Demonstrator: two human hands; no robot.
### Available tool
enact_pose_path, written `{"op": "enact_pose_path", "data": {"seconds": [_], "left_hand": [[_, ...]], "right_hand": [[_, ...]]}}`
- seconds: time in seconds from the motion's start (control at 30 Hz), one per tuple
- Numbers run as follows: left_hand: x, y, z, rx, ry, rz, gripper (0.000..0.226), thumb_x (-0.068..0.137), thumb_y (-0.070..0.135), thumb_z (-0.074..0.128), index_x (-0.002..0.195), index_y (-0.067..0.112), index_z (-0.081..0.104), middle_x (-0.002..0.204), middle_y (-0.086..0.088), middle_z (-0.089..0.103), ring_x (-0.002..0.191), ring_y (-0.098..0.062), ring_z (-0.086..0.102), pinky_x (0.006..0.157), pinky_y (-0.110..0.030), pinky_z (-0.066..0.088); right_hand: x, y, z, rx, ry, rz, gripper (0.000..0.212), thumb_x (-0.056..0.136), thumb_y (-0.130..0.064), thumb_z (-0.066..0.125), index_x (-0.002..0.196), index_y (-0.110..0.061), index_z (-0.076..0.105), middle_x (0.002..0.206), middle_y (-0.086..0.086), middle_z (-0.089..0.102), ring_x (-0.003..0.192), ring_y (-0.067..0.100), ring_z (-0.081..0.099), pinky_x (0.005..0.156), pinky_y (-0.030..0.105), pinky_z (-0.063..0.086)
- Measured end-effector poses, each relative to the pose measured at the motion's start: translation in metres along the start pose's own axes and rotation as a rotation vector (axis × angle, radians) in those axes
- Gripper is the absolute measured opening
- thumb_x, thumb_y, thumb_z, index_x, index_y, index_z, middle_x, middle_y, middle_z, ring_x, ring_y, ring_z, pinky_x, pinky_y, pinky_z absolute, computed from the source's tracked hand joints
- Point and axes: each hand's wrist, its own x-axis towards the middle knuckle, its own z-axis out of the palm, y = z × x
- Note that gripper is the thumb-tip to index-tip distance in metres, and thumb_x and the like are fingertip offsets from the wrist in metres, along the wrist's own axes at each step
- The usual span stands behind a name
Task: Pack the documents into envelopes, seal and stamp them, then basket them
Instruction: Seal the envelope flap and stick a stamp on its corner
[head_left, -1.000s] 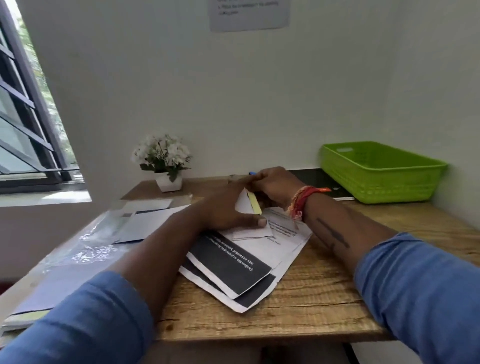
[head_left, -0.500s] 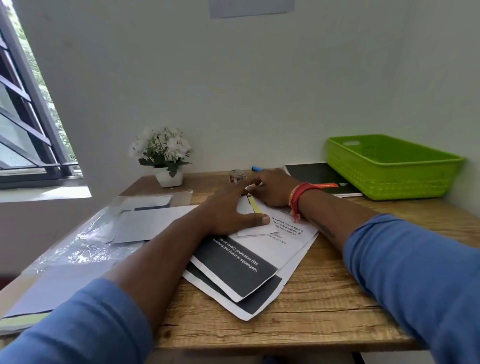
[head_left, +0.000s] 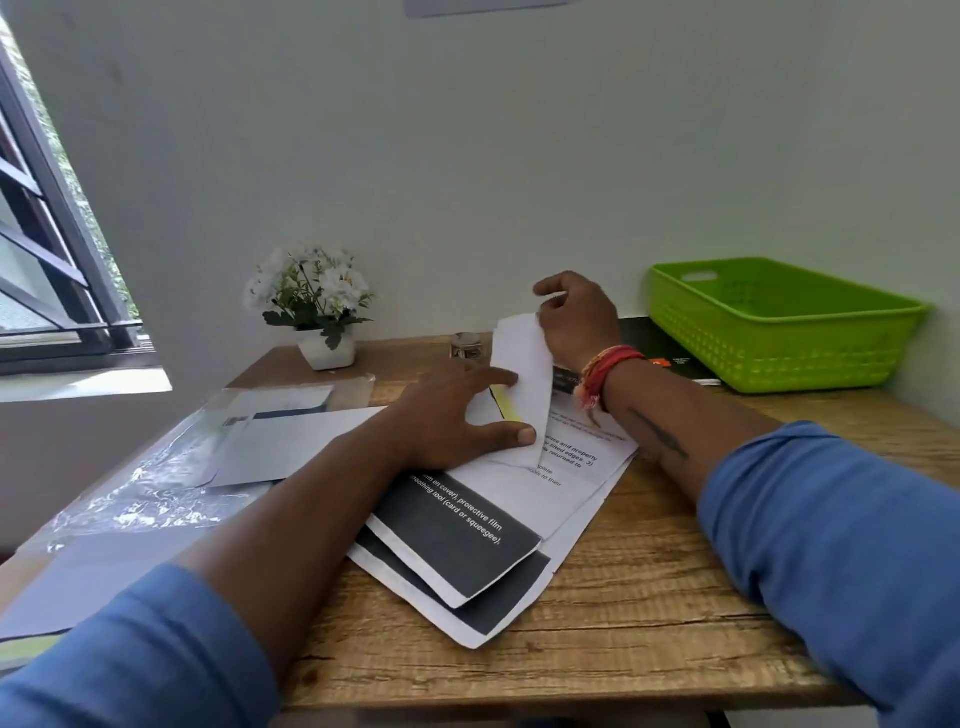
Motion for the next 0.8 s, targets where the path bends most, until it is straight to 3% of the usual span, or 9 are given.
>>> {"op": "enact_pose_path", "data": {"seconds": [0.07,0.13,0.2,0.3,0.53,0.6,0.67,0.73,0.8], "left_hand": [[0.0,0.0,0.001,-0.002,0.0,0.011,0.075,0.074,0.082,0.059,0.138,0.044,0.052,0.153,0.008,0.042,0.143,-0.015,0.033,0.117,-0.039,0.027],[0.001,-0.002,0.003,-0.005,0.013,0.02,0.068,0.073,0.083,0.059,0.127,0.042,0.06,0.149,0.009,0.046,0.14,-0.013,0.035,0.112,-0.033,0.028],[0.002,-0.003,0.004,-0.007,0.023,0.008,0.065,0.07,0.084,0.06,0.119,0.042,0.062,0.141,0.01,0.049,0.133,-0.011,0.039,0.105,-0.031,0.031],[0.001,-0.001,0.004,-0.005,0.052,-0.006,0.06,0.07,0.082,0.063,0.112,0.04,0.063,0.12,0.015,0.048,0.115,-0.007,0.041,0.094,-0.03,0.034],[-0.003,0.004,0.002,0.003,0.081,-0.028,0.069,0.063,0.089,0.059,0.104,0.035,0.055,0.11,0.015,0.052,0.103,-0.011,0.05,0.091,-0.037,0.045],[-0.003,0.003,0.002,0.002,0.062,-0.049,0.077,0.056,0.096,0.054,0.104,0.036,0.052,0.113,0.013,0.054,0.102,-0.011,0.051,0.092,-0.039,0.047],[-0.002,0.003,0.002,0.002,0.062,-0.053,0.083,0.05,0.101,0.048,0.103,0.037,0.051,0.113,0.012,0.055,0.102,-0.011,0.051,0.092,-0.041,0.048],[-0.001,0.003,0.003,0.002,0.056,-0.05,0.086,0.048,0.103,0.046,0.103,0.038,0.051,0.115,0.012,0.054,0.102,-0.012,0.051,0.093,-0.042,0.048],[-0.001,0.002,0.003,-0.009,0.051,-0.051,0.088,0.046,0.104,0.045,0.104,0.038,0.05,0.115,0.012,0.054,0.102,-0.012,0.051,0.093,-0.042,0.048]], "right_hand": [[0.005,0.003,-0.009,0.126,-0.023,0.131,0.034,0.086,-0.01,0.058,0.117,-0.022,0.066,0.117,0.004,0.068,0.099,0.025,0.067,0.085,0.034,0.056],[0.004,0.006,-0.016,0.213,-0.207,0.219,0.043,0.082,-0.017,0.069,0.125,-0.021,0.061,0.124,0.008,0.066,0.104,0.028,0.067,0.093,0.044,0.056],[-0.006,0.004,-0.022,0.081,-0.411,0.145,0.058,0.083,-0.019,0.075,0.137,-0.018,0.054,0.129,0.007,0.063,0.111,0.026,0.064,0.097,0.042,0.054],[-0.017,-0.002,-0.023,-0.192,-0.517,-0.04,0.085,0.083,-0.019,0.078,0.153,-0.02,0.031,0.141,0.006,0.055,0.119,0.026,0.058,0.1,0.037,0.05],[-0.021,-0.004,-0.029,-0.308,-0.303,0.008,0.103,0.089,-0.019,0.073,0.161,-0.021,-0.001,0.153,0.012,0.044,0.124,0.032,0.056,0.097,0.032,0.045],[-0.021,-0.002,-0.035,-0.263,-0.249,-0.024,0.095,0.091,-0.013,0.069,0.16,-0.03,0.006,0.153,0.008,0.045,0.122,0.031,0.058,0.097,0.03,0.045],[-0.018,0.0,-0.037,-0.247,-0.211,-0.074,0.068,0.092,-0.01,0.065,0.152,-0.029,0.039,0.15,0.003,0.05,0.126,0.025,0.055,0.1,0.025,0.042],[-0.016,0.002,-0.037,-0.227,-0.221,-0.054,0.032,0.095,-0.013,0.06,0.124,-0.021,0.071,0.136,0.001,0.063,0.119,0.02,0.059,0.094,0.022,0.043],[-0.015,0.005,-0.034,-0.172,-0.259,-0.012,0.023,0.096,-0.017,0.058,0.109,-0.018,0.077,0.123,0.001,0.07,0.11,0.019,0.063,0.09,0.025,0.047]]}}
